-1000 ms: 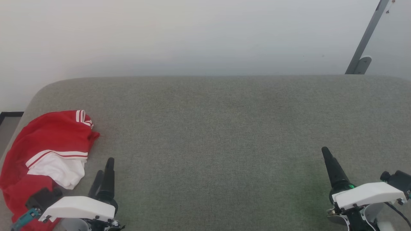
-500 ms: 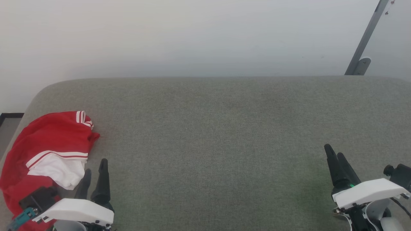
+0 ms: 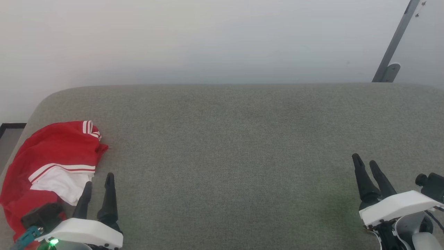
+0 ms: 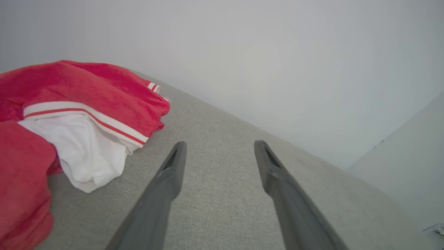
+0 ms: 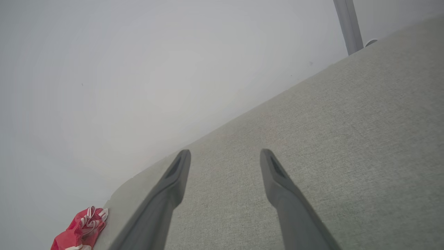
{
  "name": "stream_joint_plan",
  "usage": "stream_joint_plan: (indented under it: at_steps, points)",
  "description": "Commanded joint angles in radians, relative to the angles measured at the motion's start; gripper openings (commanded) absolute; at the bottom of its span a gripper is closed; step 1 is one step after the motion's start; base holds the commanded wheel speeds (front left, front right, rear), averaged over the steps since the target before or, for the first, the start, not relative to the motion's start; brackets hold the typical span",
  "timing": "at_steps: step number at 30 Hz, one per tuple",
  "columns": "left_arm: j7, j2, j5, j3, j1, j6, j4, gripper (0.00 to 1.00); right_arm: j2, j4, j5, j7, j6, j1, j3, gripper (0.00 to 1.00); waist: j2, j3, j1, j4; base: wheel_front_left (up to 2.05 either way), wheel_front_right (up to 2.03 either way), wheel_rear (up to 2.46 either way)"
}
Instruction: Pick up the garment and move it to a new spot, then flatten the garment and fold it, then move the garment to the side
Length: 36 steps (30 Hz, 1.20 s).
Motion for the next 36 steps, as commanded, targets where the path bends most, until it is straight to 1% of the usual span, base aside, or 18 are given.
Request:
stream_joint_plan:
  at_steps: [1, 13, 36]
  points:
    - [-0.013, 0.007, 0.040, 0.002, 0.000, -0.007, -0.015, 1.00, -0.009, -0.018, -0.031, -0.007, 0.000, -0.005, -0.003, 1.00, 0.0000, -0.001, 0.0000, 0.000, 0.00, 0.00, 0.00]
    - [-0.043, 0.010, 0.159, -0.006, 0.014, -0.004, -0.030, 1.00, -0.017, -0.040, -0.136, -0.014, 0.000, 0.002, 0.000, 1.00, 0.0000, -0.005, 0.0000, 0.001, 0.00, 0.00, 0.00]
    - [-0.091, 0.030, 0.327, -0.031, 0.037, 0.000, -0.050, 1.00, -0.032, -0.056, -0.307, -0.039, 0.000, 0.009, 0.001, 1.00, 0.0000, -0.017, 0.0000, -0.002, 0.00, 0.00, 0.00]
